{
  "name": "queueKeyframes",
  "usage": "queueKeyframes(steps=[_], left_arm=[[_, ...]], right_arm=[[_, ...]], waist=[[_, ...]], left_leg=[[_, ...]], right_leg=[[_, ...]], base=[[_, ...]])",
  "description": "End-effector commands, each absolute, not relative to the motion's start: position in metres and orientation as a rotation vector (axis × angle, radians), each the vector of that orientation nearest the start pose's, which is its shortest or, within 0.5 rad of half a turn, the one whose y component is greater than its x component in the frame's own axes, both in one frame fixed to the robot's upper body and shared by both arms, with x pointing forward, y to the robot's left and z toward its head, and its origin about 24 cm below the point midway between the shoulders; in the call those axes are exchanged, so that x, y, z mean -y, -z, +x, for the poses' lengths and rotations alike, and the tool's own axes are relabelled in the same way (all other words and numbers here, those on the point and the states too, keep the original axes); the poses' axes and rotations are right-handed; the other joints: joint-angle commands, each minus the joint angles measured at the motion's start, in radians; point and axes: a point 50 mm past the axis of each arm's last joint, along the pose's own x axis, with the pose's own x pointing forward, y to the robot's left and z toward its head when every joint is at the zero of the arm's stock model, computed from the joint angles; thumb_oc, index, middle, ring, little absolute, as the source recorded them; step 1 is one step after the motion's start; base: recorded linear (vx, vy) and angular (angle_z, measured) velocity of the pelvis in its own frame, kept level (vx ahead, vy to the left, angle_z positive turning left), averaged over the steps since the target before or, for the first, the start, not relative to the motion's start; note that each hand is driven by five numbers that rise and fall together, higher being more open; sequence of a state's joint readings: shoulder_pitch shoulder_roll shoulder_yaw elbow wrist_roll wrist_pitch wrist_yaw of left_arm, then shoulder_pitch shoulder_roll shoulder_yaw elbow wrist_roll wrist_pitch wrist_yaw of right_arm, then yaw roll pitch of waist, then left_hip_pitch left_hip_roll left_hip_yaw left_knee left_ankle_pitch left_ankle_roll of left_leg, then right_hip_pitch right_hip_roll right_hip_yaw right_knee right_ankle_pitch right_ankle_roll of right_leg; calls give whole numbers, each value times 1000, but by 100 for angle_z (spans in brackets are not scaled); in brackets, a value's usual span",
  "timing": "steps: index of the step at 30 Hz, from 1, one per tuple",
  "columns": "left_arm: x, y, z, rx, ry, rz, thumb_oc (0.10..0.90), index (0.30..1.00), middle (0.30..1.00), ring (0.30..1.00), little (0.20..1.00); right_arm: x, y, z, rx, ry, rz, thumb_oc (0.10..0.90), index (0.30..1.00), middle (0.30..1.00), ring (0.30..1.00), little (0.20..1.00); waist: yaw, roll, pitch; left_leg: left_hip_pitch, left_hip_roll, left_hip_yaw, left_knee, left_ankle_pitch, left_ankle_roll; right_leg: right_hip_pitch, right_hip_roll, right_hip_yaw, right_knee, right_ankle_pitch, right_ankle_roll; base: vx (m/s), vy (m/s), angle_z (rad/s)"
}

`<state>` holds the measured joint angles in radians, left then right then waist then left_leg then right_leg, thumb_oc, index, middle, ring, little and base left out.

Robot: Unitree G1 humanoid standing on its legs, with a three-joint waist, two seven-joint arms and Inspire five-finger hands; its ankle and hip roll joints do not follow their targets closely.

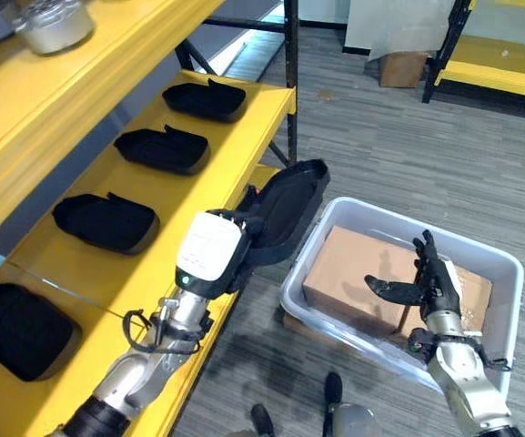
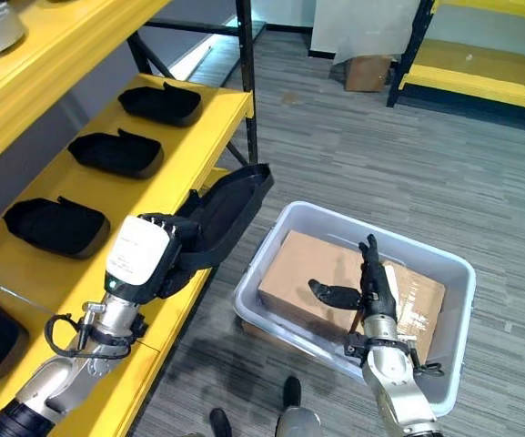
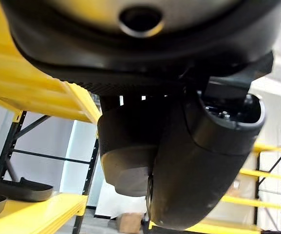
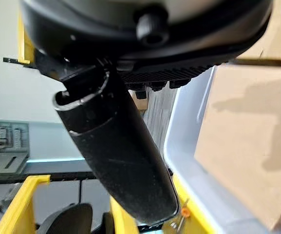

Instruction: Move parts from the plastic box to the shelf.

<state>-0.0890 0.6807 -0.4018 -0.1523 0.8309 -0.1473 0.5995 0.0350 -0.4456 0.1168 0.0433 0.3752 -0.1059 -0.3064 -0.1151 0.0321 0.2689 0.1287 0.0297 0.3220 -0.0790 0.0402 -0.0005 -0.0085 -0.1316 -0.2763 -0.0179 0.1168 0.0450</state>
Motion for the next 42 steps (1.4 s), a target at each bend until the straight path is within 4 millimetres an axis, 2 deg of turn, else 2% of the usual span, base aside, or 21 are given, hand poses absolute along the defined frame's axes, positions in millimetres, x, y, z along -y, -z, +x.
queueKeyframes(steps=[1,4,5,6,7,8,9,12,14,18,20,25,27,28,29,31,33,35,36,37,42], left_arm=[[-144,-138,232,1022,-52,1122,400,300,300,300,300],[-137,-136,234,1037,-20,1124,400,300,300,300,300],[-133,-137,235,1052,-8,1114,400,300,300,300,300],[-124,-141,236,1095,26,1091,400,300,300,300,300],[-119,-144,236,1118,39,1080,400,300,300,300,300],[-115,-146,236,1133,43,1076,400,300,300,300,300],[-110,-153,236,1170,43,1073,400,300,300,300,300],[-105,-162,238,1205,38,1071,400,300,300,300,300],[-106,-170,241,1227,12,1079,400,300,300,300,300],[-114,-174,246,1194,-34,1095,400,300,300,300,300],[-118,-174,245,1182,-58,1103,400,300,300,300,300],[-132,-168,245,1107,-136,1148,400,300,300,300,300],[-135,-166,244,1116,-150,1145,400,300,300,300,300],[-135,-166,243,1136,-146,1139,400,300,300,300,300],[-133,-166,241,1167,-134,1128,400,300,300,300,300],[-131,-168,240,1198,-127,1114,400,300,300,300,300],[-130,-168,240,1198,-130,1110,400,300,300,300,300],[-134,-167,237,1184,-168,1096,400,300,300,300,300],[-137,-168,233,1195,-178,1075,400,300,300,300,300],[-140,-168,230,1186,-190,1072,400,300,300,300,300],[-144,-167,233,1167,-221,1101,400,300,300,300,300]], right_arm=[[214,-79,254,184,174,-46,900,1000,1000,1000,1000],[209,-81,249,190,170,-36,900,1000,1000,1000,1000],[209,-82,247,200,180,-35,900,1000,1000,1000,1000],[211,-84,243,205,220,-27,900,1000,1000,1000,1000],[213,-84,242,209,243,-21,900,1000,1000,1000,1000],[214,-84,241,212,252,-17,900,1000,1000,1000,1000],[215,-84,239,217,268,-11,900,1000,1000,1000,1000],[215,-85,235,234,279,-9,900,1000,1000,1000,1000],[215,-87,236,257,281,-10,900,1000,1000,1000,1000],[210,-91,244,265,230,-18,900,1000,1000,1000,1000],[206,-94,247,271,196,-30,900,1000,1000,1000,1000],[194,-99,250,299,85,-58,900,1000,1000,1000,1000],[193,-104,249,327,89,-74,900,1000,1000,1000,1000],[194,-106,247,347,111,-81,900,1000,1000,1000,1000],[197,-108,245,361,142,-83,900,1000,1000,1000,1000],[200,-111,243,383,174,-85,900,1000,1000,1000,1000],[199,-111,243,389,175,-92,900,1000,1000,1000,1000],[197,-112,244,400,144,-147,900,1000,1000,1000,1000],[201,-109,244,379,136,-153,900,1000,1000,1000,1000],[205,-108,243,374,132,-157,900,1000,1000,1000,1000],[207,-108,244,374,105,-167,900,1000,1000,1000,1000]], waist=[[-10,-50,-126],[-34,-56,-126],[-47,-54,-126],[-66,-50,-129],[-74,-48,-129],[-78,-48,-131],[-87,-47,-127],[-95,-51,-122],[-85,-58,-119],[-65,-56,-101],[-54,-54,-99],[-20,-59,-104],[-16,-57,-93],[-19,-56,-81],[-29,-55,-71],[-41,-55,-60],[-45,-54,-59],[-43,-53,-67],[-47,-58,-81],[-44,-58,-96],[-58,-47,-116]], left_leg=[[20,18,6,1,-105,-14],[9,-3,-53,-8,-110,10],[5,-8,-80,-8,-109,20],[-10,-17,-127,-5,-106,35],[-17,-22,-151,-1,-104,43],[-28,-26,-163,0,-99,48],[-40,-34,-195,9,-100,61],[-58,-49,-239,20,-100,74],[-84,-61,-277,28,-86,73],[-68,-60,-312,15,-75,68],[-60,-55,-326,6,-65,56],[-91,-69,-338,18,-55,33],[-123,-75,-294,50,-59,29],[-156,-72,-230,83,-60,21],[-176,-53,-156,105,-66,11],[-198,-16,-71,130,-63,-3],[-205,-3,-59,141,-66,-6],[-180,46,-49,148,-74,-15],[-152,90,-44,140,-65,-29],[-133,137,-67,136,-29,-52],[-100,200,-48,120,34,-88]], right_leg=[[52,36,-5,-59,-56,74],[21,37,98,-34,-47,96],[10,43,155,-4,-61,97],[-3,65,247,69,-100,88],[-12,79,284,120,-117,84],[-27,91,306,155,-123,81],[-51,122,346,249,-134,76],[-77,161,374,340,-153,64],[-75,181,367,329,-176,40],[-66,178,342,302,-184,29],[-33,183,336,239,-203,14],[28,183,344,86,-164,2],[30,179,323,72,-159,-3],[33,170,296,62,-155,-4],[41,157,261,53,-159,-3],[42,138,209,44,-158,-5],[41,131,192,42,-158,-6],[39,105,168,36,-158,-10],[45,86,153,24,-153,-11],[50,76,153,14,-150,-13],[61,57,122,-12,-140,-7]], base=[[-198,249,6],[-172,132,1],[-178,61,25],[-186,43,65],[-182,21,104],[-209,6,156],[-188,-6,138],[-193,-43,73],[-231,-117,80],[-143,-136,40],[-75,-125,5],[-126,-148,2],[-193,-61,2],[-236,-22,14],[-245,-12,38],[-212,0,122],[-117,23,144],[-111,167,76],[-52,273,83],[-17,231,69],[-2,201,21]])
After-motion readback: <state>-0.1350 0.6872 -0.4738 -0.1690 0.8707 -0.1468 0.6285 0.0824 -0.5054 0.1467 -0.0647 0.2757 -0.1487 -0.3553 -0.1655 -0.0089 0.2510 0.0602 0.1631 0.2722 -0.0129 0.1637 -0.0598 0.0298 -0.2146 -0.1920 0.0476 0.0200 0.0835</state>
